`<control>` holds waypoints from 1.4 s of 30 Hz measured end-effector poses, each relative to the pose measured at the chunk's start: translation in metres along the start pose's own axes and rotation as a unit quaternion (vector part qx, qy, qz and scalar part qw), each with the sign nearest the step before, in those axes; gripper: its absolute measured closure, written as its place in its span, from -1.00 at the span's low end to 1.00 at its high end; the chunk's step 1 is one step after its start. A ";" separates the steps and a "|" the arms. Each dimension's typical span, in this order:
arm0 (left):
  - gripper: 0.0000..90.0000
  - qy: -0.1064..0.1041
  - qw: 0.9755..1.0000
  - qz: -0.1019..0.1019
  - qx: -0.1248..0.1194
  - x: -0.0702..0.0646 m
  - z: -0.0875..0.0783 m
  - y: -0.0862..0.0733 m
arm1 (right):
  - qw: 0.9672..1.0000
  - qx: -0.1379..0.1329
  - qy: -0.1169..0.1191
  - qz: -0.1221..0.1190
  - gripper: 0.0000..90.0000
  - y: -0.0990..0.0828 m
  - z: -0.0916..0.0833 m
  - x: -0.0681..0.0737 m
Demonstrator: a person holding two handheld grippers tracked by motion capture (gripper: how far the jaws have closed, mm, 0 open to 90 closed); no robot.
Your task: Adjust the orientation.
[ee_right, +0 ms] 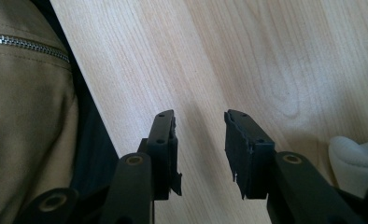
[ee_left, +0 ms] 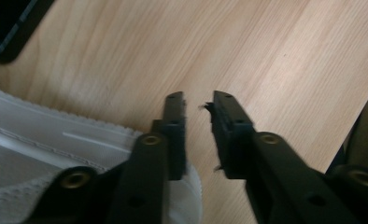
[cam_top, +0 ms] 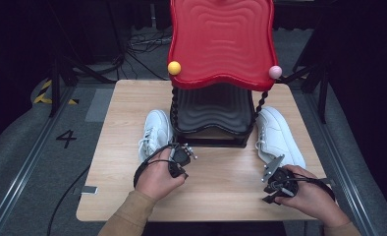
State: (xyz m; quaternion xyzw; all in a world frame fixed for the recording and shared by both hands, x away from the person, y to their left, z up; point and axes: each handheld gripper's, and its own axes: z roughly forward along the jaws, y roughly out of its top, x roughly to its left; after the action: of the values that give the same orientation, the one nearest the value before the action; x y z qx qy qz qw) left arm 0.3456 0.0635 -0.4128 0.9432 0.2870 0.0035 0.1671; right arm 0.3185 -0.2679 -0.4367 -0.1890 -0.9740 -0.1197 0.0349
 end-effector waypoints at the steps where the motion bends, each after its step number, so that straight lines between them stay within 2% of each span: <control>1: 0.52 0.001 1.000 -0.001 -0.007 -0.001 -0.003 0.000 | 1.000 -0.001 0.002 0.002 0.41 -0.001 0.000 0.000; 3: 0.39 0.005 1.000 -0.002 -0.025 -0.001 -0.013 -0.001 | 1.000 -0.003 0.000 0.001 0.41 -0.001 -0.001 0.000; 7: 0.18 0.014 0.999 -0.017 -0.049 0.001 -0.037 -0.011 | 1.000 -0.004 0.001 0.002 0.40 -0.002 0.000 0.000; 9: 0.10 0.027 0.997 -0.033 -0.060 0.005 -0.049 -0.019 | 1.000 -0.003 0.002 0.002 0.40 -0.001 0.000 0.000; 11: 0.00 0.036 0.995 -0.062 -0.071 0.011 -0.063 -0.031 | 1.000 -0.003 0.000 -0.001 0.40 -0.001 0.000 -0.001; 12: -0.04 0.036 0.994 -0.074 -0.075 0.013 -0.067 -0.035 | 1.000 -0.003 0.002 0.000 0.40 0.000 0.000 -0.001; 13: -0.06 0.042 0.993 -0.085 -0.077 0.015 -0.072 -0.040 | 1.000 0.000 -0.005 -0.013 0.39 0.000 -0.001 -0.003; 14: -0.09 0.042 0.993 -0.085 -0.077 0.015 -0.072 -0.040 | 1.000 0.000 -0.005 -0.013 0.39 0.000 -0.001 -0.003; 15: -0.09 0.042 0.991 -0.095 -0.079 0.017 -0.076 -0.046 | 1.000 -0.004 0.000 0.000 0.39 0.000 0.000 -0.001; 16: -0.11 0.042 0.991 -0.105 -0.076 0.019 -0.080 -0.051 | 1.000 -0.003 0.001 0.000 0.39 0.001 0.000 -0.001; 19: -0.17 0.043 0.991 -0.112 -0.063 0.022 -0.082 -0.061 | 1.000 0.000 -0.001 -0.009 0.38 0.003 0.000 -0.003; 20: -0.20 0.044 0.991 -0.108 -0.057 0.024 -0.081 -0.063 | 1.000 -0.003 0.005 -0.006 0.38 0.004 0.001 -0.002; 23: -0.25 0.028 0.993 -0.107 -0.036 0.025 -0.073 -0.066 | 1.000 -0.002 0.005 -0.009 0.37 0.006 0.002 -0.002; 24: -0.27 0.021 0.994 -0.108 -0.023 0.026 -0.068 -0.066 | 1.000 0.000 0.001 -0.018 0.37 0.007 0.002 -0.003; 26: -0.28 0.016 0.994 -0.106 0.000 0.028 -0.059 -0.067 | 1.000 -0.004 0.007 -0.013 0.37 0.008 0.002 -0.002; 28: -0.28 0.011 0.995 -0.099 0.010 0.030 -0.050 -0.067 | 1.000 -0.002 0.008 -0.012 0.36 0.009 0.002 -0.002; 33: -0.25 -0.015 0.996 -0.083 0.006 0.035 -0.032 -0.066 | 1.000 -0.003 0.010 -0.019 0.35 0.010 0.004 -0.003; 35: -0.22 -0.018 0.997 -0.071 -0.001 0.035 -0.023 -0.061 | 1.000 -0.002 0.009 -0.019 0.35 0.010 0.004 -0.003; 38: -0.21 -0.020 0.998 -0.067 -0.003 0.034 -0.020 -0.060 | 1.000 0.000 0.010 -0.018 0.35 0.010 0.005 -0.003; 40: -0.13 -0.030 0.998 -0.059 -0.010 0.033 -0.017 -0.057 | 1.000 -0.001 0.011 -0.018 0.34 0.010 0.005 -0.003; 41: -0.08 -0.038 0.998 -0.045 -0.029 0.032 -0.014 -0.057 | 1.000 0.001 0.009 -0.023 0.34 0.010 0.005 -0.003; 42: -0.07 -0.049 0.997 -0.044 -0.037 0.031 -0.012 -0.054 | 1.000 -0.001 0.013 -0.017 0.34 0.010 0.006 -0.002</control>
State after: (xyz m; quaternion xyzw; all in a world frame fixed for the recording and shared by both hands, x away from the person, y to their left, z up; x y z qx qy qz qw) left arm 0.3409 0.1265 -0.4212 0.9220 0.3192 -0.0397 0.2155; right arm 0.3242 -0.2585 -0.4402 -0.1707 -0.9765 -0.1234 0.0448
